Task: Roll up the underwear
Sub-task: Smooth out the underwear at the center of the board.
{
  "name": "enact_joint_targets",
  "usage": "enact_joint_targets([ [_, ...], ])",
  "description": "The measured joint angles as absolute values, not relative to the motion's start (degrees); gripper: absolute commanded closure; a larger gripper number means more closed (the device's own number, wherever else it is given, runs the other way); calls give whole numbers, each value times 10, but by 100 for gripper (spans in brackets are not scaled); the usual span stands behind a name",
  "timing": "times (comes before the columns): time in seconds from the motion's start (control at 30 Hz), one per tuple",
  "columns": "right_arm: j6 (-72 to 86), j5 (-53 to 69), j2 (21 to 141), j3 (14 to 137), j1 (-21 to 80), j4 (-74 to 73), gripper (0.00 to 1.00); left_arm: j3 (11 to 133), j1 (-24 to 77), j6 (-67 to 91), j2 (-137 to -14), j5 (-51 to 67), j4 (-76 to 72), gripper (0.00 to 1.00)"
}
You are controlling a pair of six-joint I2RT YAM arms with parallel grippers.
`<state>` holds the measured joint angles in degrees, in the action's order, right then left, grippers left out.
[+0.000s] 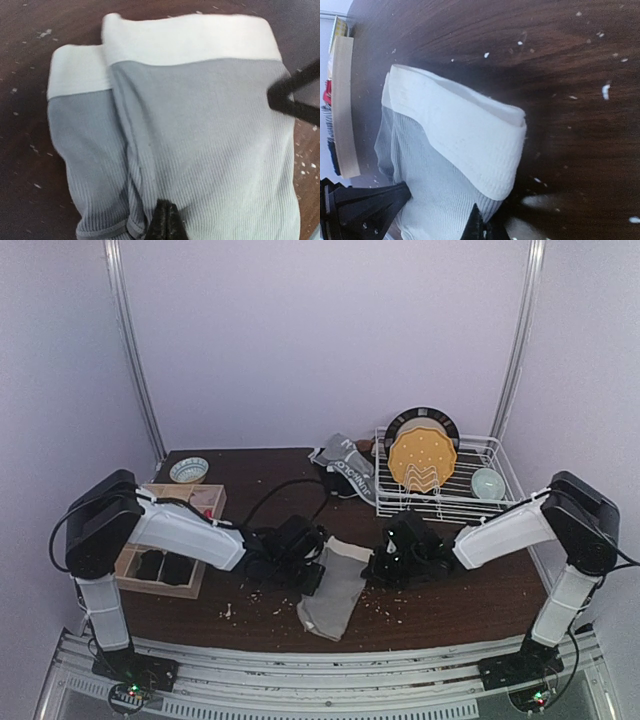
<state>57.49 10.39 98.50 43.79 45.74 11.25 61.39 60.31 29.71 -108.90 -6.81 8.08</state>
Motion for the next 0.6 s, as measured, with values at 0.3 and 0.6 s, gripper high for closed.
enact_joint_targets([
  [0.3, 447, 82, 955, 553, 422, -106, 82, 608, 704, 377, -1087, -68, 69, 100],
  [0.6, 392, 79, 905, 559, 418, -164, 54, 581, 698, 371, -1002, -80, 112, 71],
])
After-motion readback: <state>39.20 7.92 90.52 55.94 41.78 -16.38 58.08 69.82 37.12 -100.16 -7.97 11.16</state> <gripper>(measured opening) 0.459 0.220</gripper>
